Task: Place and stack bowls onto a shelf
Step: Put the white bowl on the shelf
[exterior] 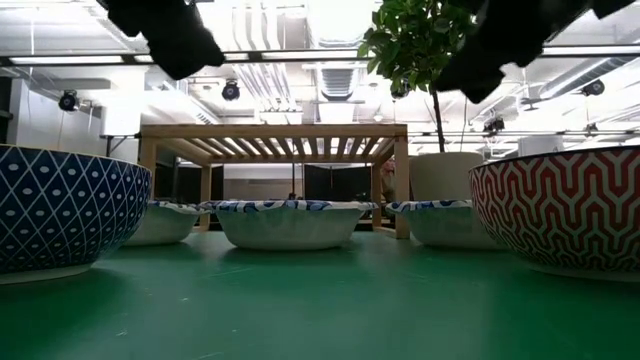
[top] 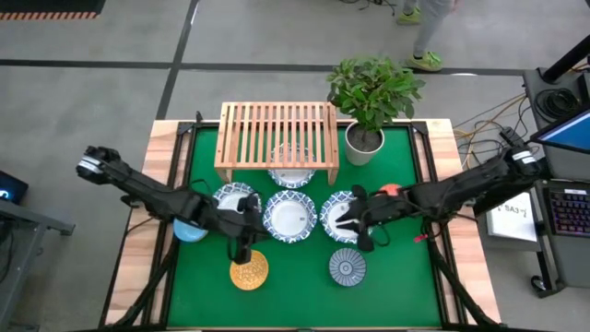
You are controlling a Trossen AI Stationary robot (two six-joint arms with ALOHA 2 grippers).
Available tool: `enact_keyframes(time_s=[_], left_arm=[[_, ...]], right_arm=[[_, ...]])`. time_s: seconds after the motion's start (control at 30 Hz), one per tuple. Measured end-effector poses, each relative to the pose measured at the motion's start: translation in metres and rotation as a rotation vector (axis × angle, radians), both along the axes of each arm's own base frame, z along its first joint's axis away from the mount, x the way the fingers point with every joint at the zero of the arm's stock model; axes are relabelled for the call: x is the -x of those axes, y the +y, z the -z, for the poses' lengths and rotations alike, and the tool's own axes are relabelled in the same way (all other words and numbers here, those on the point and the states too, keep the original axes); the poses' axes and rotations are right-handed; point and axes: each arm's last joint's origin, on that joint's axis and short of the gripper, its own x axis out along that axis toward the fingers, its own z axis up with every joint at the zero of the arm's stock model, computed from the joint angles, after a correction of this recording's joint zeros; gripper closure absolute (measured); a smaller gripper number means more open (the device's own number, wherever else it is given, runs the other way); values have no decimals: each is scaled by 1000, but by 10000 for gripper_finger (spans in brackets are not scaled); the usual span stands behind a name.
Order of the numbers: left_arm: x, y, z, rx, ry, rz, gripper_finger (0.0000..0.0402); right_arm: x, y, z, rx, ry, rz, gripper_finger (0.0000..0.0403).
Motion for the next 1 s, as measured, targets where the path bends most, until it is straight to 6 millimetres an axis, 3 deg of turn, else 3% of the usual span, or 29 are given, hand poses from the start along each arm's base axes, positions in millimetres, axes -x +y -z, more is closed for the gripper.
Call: enact_keyframes(time_s=[0.27,0.53,0.67,0.77,1.0], left_arm=[[7,0,-10,-139,28,53,366],[34,18,-43,-508,-130,-171,366],[49,25,-55,-522,-171,-219,366],[56,27,-56,-463,-194,-235,366],[67,29,-32,-467,-156,-219,366]], right_arm=[[-47,12,-2,107,34,10,335],[-95,23,-5,253,152,54,335],[-114,25,-8,375,243,138,335],[-124,26,-6,473,324,181,335],[-147,25,-5,658,374,181,335]])
